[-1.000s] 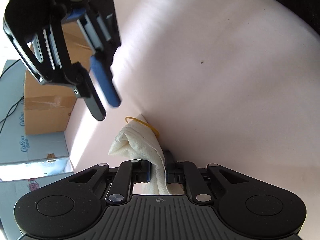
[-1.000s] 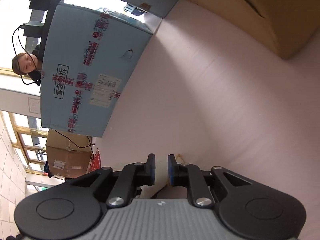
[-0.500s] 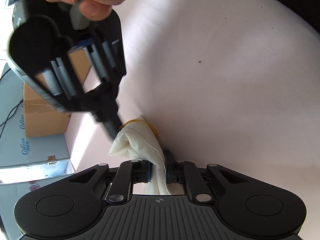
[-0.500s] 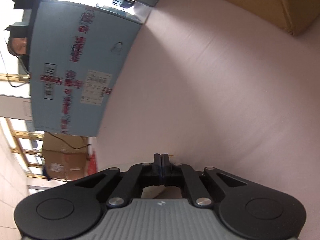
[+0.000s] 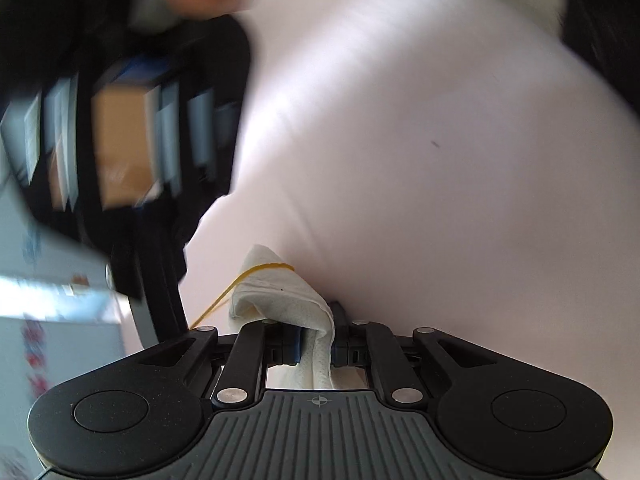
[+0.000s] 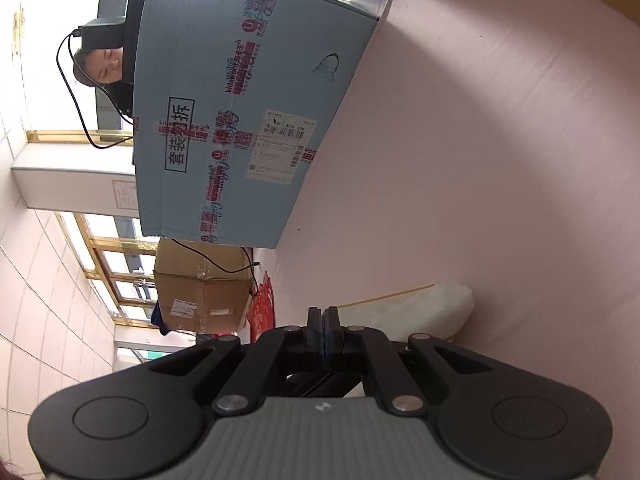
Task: Fold shopping bag
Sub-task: 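Stretch the orange rubber band over the bag top with the right gripper while the left gripper holds the bag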
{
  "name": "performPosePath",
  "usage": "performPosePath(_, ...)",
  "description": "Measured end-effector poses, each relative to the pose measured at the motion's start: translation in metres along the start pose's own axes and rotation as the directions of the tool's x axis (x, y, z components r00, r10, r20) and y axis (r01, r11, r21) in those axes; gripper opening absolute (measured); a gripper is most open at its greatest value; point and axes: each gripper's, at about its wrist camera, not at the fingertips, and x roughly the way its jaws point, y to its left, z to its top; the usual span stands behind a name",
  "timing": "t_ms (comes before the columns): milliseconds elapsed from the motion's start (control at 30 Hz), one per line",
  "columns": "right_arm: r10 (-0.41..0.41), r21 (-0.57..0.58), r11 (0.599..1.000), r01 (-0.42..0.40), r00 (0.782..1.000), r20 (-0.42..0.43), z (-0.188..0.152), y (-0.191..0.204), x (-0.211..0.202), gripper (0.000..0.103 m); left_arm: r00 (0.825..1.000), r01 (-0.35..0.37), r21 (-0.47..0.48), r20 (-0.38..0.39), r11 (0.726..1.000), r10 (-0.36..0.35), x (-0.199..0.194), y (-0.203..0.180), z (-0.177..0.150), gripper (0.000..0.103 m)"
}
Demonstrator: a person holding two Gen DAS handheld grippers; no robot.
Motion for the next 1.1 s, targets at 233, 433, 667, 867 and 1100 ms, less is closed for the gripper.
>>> performPosePath(233,-0.034,-0.089,0.995,0.031,0.999,-0.029,0.000,0.019,0.010,0.001,0.991,0.035,-0.257,0.132,0.966,-0.001,-0.007,0.015,-0.027,0.008)
performPosePath(433,-0.291,-0.182,0.933,0.310,0.948,0.127,-0.001,0.023,-0.030,0.023,0.994,0.010,-0.252,0.107,0.968,0.017,-0.014,0.008,-0.018,0.008)
performPosePath(667,-0.581,-0.224,0.773,0.593,0.804,0.127,-0.021,0.005,-0.027,0.023,0.997,-0.010,-0.177,0.069,0.984,0.023,-0.004,-0.008,0.002,0.008)
performPosePath(867,-0.760,-0.433,0.482,0.762,0.609,0.226,-0.046,0.037,0.027,0.019,0.997,-0.073,-0.017,-0.040,0.997,0.072,0.010,-0.020,0.033,0.008)
performPosePath(1100,-0.609,-0.375,0.656,0.655,0.753,0.248,-0.051,0.026,0.008,0.000,0.996,-0.061,-0.023,-0.065,0.998,0.059,0.002,-0.027,0.036,0.008)
